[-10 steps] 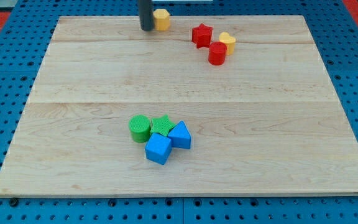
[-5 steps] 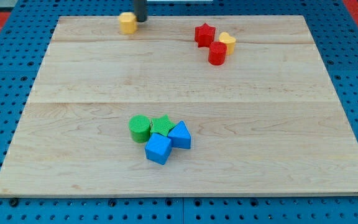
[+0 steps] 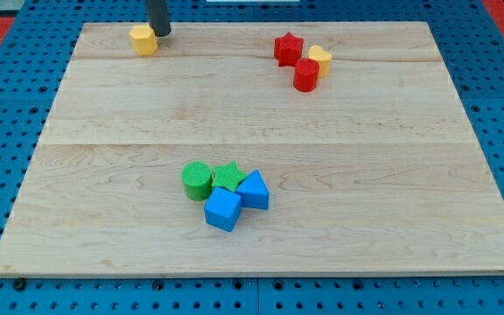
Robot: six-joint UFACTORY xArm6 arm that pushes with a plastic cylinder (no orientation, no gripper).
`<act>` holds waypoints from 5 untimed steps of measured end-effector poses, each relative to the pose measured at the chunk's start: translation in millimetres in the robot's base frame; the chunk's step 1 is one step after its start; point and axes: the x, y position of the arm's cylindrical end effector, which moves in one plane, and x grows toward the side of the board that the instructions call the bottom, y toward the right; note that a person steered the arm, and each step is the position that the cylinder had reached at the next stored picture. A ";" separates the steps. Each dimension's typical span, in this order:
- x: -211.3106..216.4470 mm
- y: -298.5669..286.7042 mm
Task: Push the yellow hexagon towards the top left of the board
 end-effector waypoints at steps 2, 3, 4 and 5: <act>31.4 12.8; 31.9 -17.3; 25.2 -30.6; 24.6 -30.6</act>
